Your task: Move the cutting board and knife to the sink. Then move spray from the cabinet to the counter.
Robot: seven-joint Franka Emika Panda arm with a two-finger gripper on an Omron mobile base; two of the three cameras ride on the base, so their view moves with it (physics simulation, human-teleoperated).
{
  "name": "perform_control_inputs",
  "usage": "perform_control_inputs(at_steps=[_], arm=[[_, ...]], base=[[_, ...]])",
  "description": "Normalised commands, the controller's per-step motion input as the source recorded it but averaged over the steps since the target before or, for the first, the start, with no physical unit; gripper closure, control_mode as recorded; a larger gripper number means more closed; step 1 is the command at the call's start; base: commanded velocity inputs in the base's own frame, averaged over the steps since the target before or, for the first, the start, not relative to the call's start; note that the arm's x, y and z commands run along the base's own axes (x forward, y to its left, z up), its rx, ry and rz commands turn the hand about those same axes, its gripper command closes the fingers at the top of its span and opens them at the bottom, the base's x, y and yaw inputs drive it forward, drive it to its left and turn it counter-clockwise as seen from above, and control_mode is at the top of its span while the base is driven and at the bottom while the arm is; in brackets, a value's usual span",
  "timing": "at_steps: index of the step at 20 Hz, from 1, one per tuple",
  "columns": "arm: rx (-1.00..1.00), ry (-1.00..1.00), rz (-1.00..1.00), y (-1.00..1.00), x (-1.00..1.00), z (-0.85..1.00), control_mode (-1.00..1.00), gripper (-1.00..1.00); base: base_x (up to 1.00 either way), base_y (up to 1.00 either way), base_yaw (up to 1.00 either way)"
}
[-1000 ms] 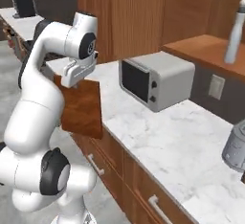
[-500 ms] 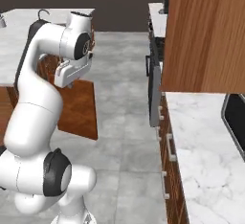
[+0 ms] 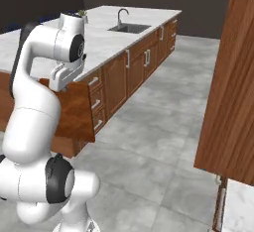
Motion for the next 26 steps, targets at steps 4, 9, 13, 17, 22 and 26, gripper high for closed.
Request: perform_control_inputs(at_steps=[4,9,13,17,22,26], arm=[[0.0,0.0,0.0,0.0,0.0,0.0,1.0,1.0],[0.0,0.0,0.0,0.0,0.0,0.0,1.0,1.0],[0.0,0.0,0.0,0.0,0.0,0.0,1.0,1.0],[0.0,0.0,0.0,0.0,0.0,0.0,1.0,1.0],[0.0,0.0,0.0,0.0,0.0,0.0,1.0,1.0],[0.0,0.0,0.0,0.0,0.0,0.0,1.0,1.0]], base=[[1.0,-0.11,-0.05],[1.0,-0.01,-0.1],[1.0,-0.11,-0.12],[1.0,-0.16,-0.11],[1.0,-0.07,-0.09],[1.0,-0.09,-0.01]])
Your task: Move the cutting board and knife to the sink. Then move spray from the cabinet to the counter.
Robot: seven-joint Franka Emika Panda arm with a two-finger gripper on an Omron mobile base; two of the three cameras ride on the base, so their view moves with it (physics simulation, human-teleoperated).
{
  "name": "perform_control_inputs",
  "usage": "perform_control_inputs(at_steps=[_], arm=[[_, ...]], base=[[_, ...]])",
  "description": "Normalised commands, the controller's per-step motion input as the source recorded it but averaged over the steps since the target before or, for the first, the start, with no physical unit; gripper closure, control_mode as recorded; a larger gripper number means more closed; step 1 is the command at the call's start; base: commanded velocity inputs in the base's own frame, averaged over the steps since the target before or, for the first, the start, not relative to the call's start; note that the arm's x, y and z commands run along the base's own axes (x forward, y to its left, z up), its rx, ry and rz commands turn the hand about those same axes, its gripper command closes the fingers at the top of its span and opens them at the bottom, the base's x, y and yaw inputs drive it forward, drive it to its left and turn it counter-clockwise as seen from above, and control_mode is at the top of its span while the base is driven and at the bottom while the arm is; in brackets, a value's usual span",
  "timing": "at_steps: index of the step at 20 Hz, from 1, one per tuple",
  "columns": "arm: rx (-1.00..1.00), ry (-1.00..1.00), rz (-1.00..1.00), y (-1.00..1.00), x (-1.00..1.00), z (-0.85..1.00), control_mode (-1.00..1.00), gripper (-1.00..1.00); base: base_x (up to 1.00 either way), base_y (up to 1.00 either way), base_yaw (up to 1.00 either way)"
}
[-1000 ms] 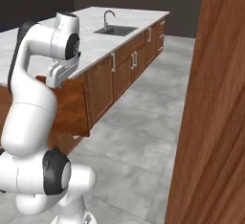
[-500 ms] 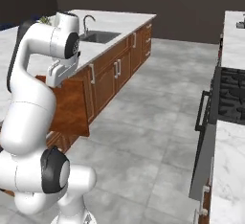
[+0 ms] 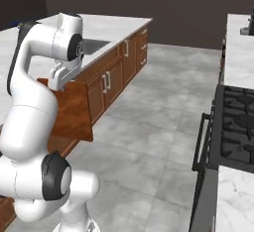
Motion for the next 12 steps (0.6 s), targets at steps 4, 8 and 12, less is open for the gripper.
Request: perform_control_inputs(at_steps=[4,8,12], arm=[[0.0,0.0,0.0,0.0,0.0,0.0,1.0,1.0],[0.0,0.0,0.0,0.0,0.0,0.0,1.0,1.0],[0.0,0.0,0.0,0.0,0.0,0.0,1.0,1.0]], base=[[1.0,-0.13,0.0],[1.0,-0.12,0.0],[1.0,-0.19,0.0]])
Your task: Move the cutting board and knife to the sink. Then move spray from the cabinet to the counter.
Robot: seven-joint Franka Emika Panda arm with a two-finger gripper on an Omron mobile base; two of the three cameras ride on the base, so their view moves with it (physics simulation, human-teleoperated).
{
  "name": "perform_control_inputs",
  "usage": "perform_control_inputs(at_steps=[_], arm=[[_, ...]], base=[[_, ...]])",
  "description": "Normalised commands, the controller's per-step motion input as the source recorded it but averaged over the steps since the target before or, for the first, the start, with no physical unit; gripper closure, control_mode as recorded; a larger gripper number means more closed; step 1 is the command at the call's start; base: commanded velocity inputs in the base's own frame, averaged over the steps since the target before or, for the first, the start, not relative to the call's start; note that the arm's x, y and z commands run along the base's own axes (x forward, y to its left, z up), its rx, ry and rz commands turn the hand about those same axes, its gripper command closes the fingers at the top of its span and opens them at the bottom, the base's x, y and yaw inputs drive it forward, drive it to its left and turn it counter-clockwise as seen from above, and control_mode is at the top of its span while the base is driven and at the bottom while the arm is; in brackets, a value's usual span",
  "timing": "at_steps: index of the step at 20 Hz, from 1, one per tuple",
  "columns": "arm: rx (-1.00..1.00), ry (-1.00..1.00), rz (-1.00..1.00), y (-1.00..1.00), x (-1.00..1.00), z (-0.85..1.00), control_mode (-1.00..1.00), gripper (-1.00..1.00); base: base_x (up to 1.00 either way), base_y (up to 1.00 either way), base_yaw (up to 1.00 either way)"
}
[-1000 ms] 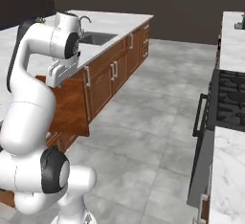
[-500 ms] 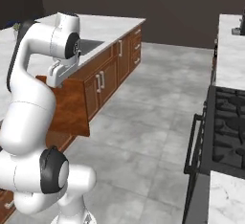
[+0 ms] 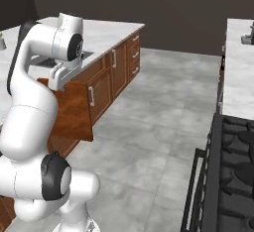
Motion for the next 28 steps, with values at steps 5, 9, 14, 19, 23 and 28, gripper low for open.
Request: perform_control_inputs(at_steps=[5,9,14,19,23,28], arm=[[0.0,0.0,0.0,0.0,0.0,0.0,1.0,1.0],[0.0,0.0,0.0,0.0,0.0,0.0,1.0,1.0],[0.0,0.0,0.0,0.0,0.0,0.0,1.0,1.0],[0.0,0.0,0.0,0.0,0.0,0.0,1.0,1.0],[0.0,0.0,0.0,0.0,0.0,0.0,1.0,1.0],[0.0,0.0,0.0,0.0,0.0,0.0,1.0,1.0]], base=[[1.0,-0.29,0.06],[1.0,-0.23,0.11],[1.0,-0.24,0.17],[1.0,-0.19,0.4],[1.0,-0.13,0.64],[0.8,-0.12,0.85]])
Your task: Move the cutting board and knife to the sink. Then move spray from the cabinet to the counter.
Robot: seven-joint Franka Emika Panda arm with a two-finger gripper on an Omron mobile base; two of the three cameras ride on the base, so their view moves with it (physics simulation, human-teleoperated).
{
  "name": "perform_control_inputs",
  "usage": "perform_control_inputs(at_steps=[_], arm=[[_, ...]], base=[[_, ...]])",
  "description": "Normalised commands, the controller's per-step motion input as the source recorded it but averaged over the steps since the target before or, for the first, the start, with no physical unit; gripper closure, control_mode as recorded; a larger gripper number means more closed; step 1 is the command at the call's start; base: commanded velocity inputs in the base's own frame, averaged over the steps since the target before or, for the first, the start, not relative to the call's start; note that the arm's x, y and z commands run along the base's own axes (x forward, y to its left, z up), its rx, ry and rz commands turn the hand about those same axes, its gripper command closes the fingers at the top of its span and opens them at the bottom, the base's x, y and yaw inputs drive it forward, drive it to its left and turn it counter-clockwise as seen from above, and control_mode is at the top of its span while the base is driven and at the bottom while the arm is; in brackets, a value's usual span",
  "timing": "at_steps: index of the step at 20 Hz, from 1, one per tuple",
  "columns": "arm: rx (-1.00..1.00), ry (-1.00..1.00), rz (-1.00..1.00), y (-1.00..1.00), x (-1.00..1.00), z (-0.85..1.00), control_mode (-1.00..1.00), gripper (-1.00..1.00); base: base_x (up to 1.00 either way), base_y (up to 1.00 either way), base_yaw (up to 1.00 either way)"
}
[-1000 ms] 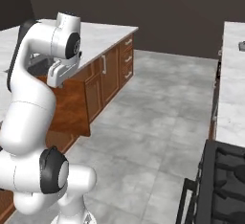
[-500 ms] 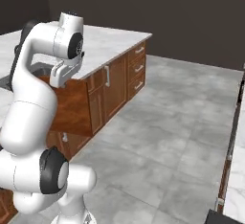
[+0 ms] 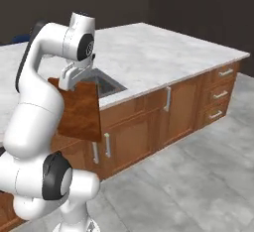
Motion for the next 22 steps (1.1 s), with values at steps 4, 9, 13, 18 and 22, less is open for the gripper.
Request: perform_control_inputs(at_steps=[4,9,13,18,22], arm=[[0.0,0.0,0.0,0.0,0.0,0.0,1.0,1.0],[0.0,0.0,0.0,0.0,0.0,0.0,1.0,1.0],[0.0,0.0,0.0,0.0,0.0,0.0,1.0,1.0],[0.0,0.0,0.0,0.0,0.0,0.0,1.0,1.0],[0.0,0.0,0.0,0.0,0.0,0.0,1.0,1.0]], base=[[0.55,-0.09,0.92],[0.5,-0.13,0.93],[0.51,-0.19,0.9],[0.4,-0.52,0.75],[0.0,-1.0,0.25]])
